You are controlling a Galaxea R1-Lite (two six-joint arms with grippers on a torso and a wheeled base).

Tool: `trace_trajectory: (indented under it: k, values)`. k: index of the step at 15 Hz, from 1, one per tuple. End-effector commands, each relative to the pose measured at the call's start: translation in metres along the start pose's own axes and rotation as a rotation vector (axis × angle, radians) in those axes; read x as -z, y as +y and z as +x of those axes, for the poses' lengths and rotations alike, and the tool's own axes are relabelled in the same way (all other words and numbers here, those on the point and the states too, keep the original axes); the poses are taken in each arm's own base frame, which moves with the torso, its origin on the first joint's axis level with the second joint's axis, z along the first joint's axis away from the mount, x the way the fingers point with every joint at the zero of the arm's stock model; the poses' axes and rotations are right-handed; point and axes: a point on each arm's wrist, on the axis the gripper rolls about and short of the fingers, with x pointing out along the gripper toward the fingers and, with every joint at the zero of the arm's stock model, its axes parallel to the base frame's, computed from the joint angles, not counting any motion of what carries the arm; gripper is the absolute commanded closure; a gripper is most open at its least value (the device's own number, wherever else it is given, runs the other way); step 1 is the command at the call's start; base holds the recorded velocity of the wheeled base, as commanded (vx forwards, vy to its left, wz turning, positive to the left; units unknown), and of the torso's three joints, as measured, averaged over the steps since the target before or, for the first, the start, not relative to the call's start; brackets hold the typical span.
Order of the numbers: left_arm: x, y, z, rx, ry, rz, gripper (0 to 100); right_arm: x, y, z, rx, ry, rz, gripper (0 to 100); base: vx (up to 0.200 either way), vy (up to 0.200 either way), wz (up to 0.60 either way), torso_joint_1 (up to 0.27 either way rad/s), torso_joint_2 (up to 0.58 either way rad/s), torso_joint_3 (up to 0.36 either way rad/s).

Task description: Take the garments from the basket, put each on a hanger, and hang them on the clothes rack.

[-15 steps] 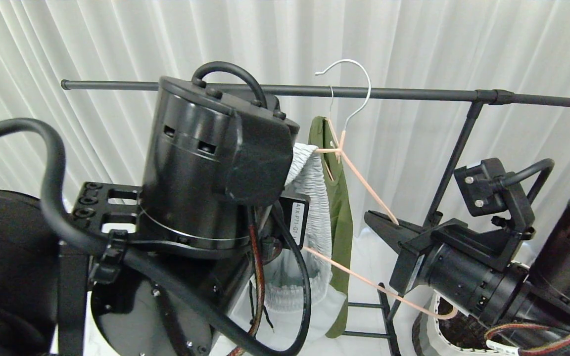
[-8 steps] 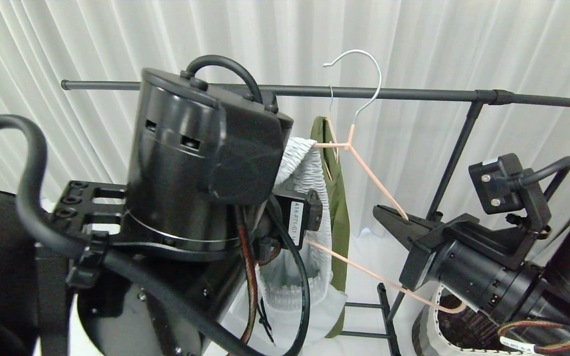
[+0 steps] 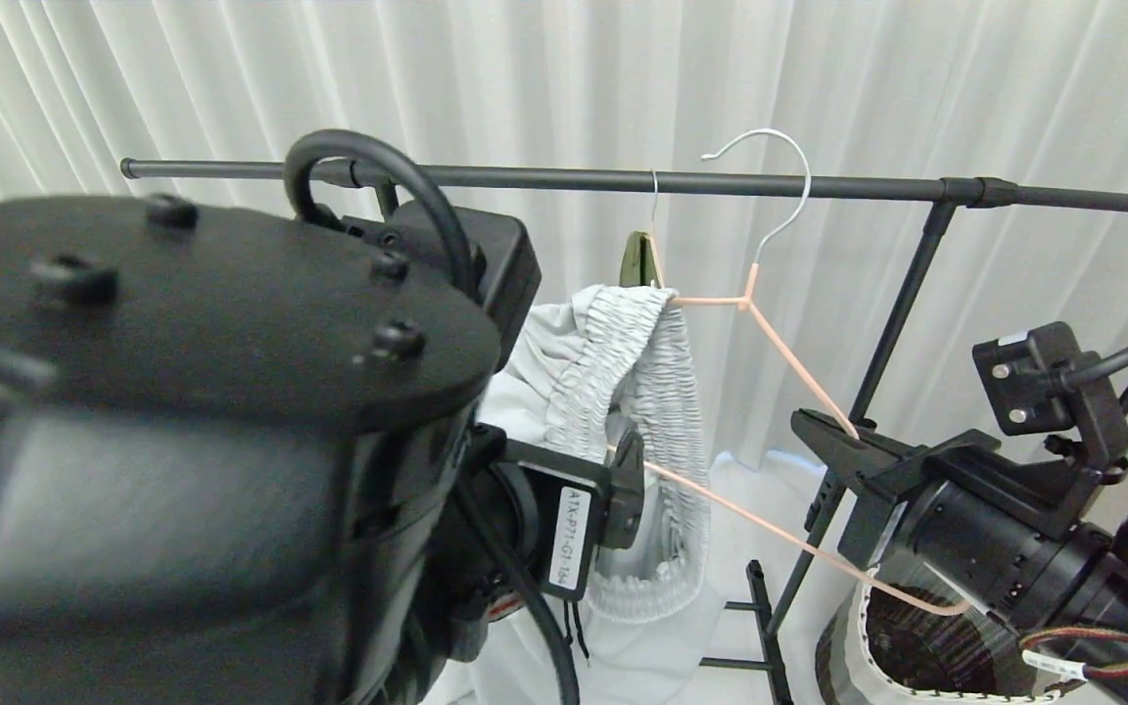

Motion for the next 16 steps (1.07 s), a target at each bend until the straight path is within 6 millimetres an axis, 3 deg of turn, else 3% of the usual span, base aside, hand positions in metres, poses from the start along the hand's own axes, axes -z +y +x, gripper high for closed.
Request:
trace_trajectory:
  k: [1,5,9,11,13,16]
  values:
    - [0.004,0.018,-0.016,0.003,-0.015,-0.009,0,-0.001,-0.005,-0.006,0.011,-0.007,-0.017,100,0.000,0.000,0.00,0.000,0.00,0.000]
    - [-0.003,0.067,-0.031,-0.020,-0.060,0.082,0,-0.001,-0.011,-0.025,0.016,-0.013,-0.075,100,0.000,0.000,0.00,0.000,0.00,0.000]
    - [0.009,0.112,-0.036,0.247,-0.092,0.288,0,0.000,-0.015,-0.040,0.015,-0.020,-0.128,100,0.000,0.000,0.00,0.000,0.00,0.000]
    - [0.010,0.117,-0.028,0.373,-0.115,0.376,0,-0.001,-0.016,-0.046,0.014,-0.029,-0.162,100,0.000,0.000,0.00,0.000,0.00,0.000]
    - [0.012,0.110,-0.014,0.499,-0.110,0.429,0,0.000,-0.017,-0.052,0.001,-0.033,-0.210,100,0.000,0.000,0.00,0.000,0.00,0.000]
    - [0.007,0.097,0.014,0.555,-0.136,0.467,0,0.004,-0.012,-0.062,-0.066,-0.025,-0.278,100,0.000,0.000,0.00,0.000,0.00,0.000]
